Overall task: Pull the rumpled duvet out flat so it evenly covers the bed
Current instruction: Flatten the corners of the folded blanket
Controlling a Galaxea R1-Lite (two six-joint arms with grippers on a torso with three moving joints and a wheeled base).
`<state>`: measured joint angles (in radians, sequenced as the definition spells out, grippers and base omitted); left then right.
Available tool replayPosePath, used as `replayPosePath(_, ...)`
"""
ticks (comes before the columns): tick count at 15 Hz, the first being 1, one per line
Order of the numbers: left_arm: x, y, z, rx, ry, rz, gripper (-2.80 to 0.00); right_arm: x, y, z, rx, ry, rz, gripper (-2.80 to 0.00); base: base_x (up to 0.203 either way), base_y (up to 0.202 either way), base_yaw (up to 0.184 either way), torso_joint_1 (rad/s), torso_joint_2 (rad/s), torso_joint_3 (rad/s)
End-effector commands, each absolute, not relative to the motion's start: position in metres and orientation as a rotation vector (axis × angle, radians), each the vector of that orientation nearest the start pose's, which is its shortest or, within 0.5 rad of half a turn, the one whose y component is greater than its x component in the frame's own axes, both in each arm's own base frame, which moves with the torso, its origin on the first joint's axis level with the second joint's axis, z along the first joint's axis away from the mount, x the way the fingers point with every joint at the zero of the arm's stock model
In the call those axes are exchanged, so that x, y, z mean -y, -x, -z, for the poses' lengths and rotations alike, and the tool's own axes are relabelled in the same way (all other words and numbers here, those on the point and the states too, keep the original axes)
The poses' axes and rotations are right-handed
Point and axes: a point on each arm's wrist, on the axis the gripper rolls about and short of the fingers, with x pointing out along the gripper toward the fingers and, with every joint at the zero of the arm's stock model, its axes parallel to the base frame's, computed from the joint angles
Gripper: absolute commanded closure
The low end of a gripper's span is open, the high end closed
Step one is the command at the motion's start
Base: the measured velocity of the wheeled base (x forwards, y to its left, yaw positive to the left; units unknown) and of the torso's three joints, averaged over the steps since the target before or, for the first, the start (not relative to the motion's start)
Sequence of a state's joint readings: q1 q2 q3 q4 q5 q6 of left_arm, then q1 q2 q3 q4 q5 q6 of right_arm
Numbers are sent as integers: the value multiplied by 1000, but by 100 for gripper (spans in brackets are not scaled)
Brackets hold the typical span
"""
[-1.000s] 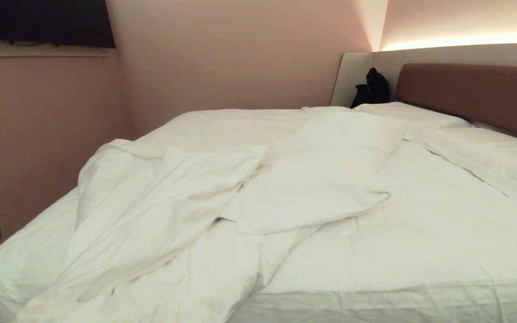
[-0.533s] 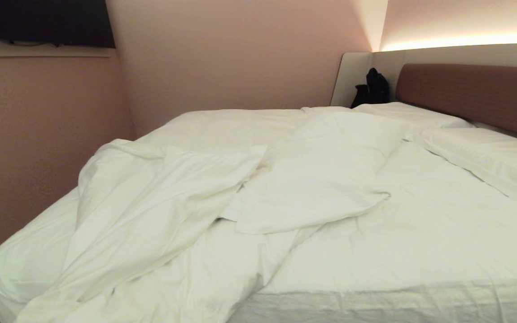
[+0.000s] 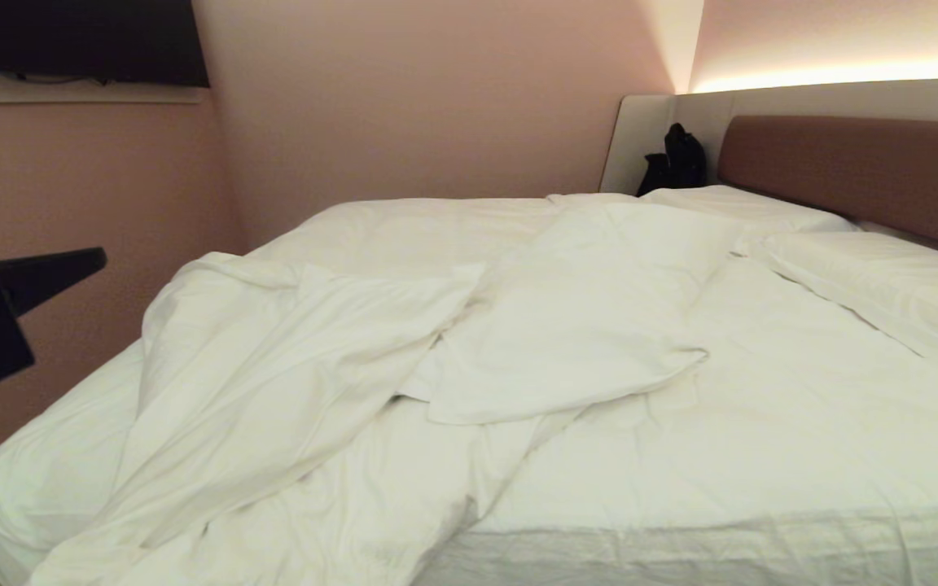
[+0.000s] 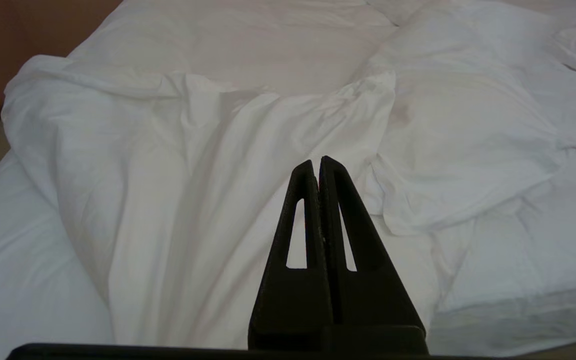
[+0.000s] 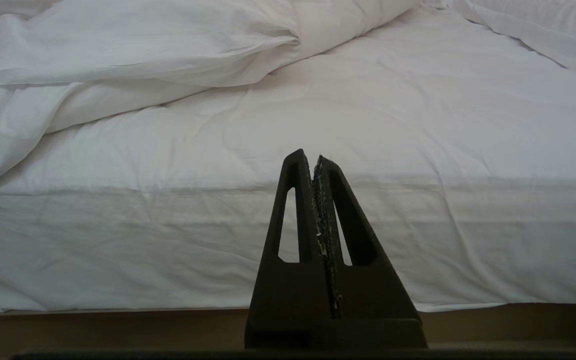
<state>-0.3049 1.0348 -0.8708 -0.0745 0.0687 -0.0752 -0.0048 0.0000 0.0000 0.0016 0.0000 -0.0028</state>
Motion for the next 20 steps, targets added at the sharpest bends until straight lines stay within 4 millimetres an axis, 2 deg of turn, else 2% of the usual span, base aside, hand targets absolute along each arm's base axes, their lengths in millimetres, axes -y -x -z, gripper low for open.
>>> replayPosePath(1,50,-162,-288,-156,39,237,0,0,23,-75,-3,3,5,0,0,0,0,0,0,0)
replayPosePath(4,50,-162,-293,-138,41,236,0,0,23,-75,-3,3,5,0,0,0,0,0,0,0)
replayPosePath(7,45,-148,-301,-90,49,214,0,0,23,-75,-3,3,5,0,0,0,0,0,0,0)
replayPosePath(8,40,-135,-307,-50,55,183,0,0,23,-75,-3,3,5,0,0,0,0,0,0,0)
replayPosePath(11,27,-114,-318,37,62,-87,0,0,23,-75,-3,3,5,0,0,0,0,0,0,0)
replayPosePath(14,21,-97,-321,70,56,-129,0,0,23,-75,-3,2,5,0,0,0,0,0,0,0)
replayPosePath(16,23,-101,-318,50,20,-118,0,0,23,-75,-3,3,5,0,0,0,0,0,0,0)
replayPosePath(20,36,-128,-309,-28,-59,109,0,0,23,-75,-3,3,5,0,0,0,0,0,0,0)
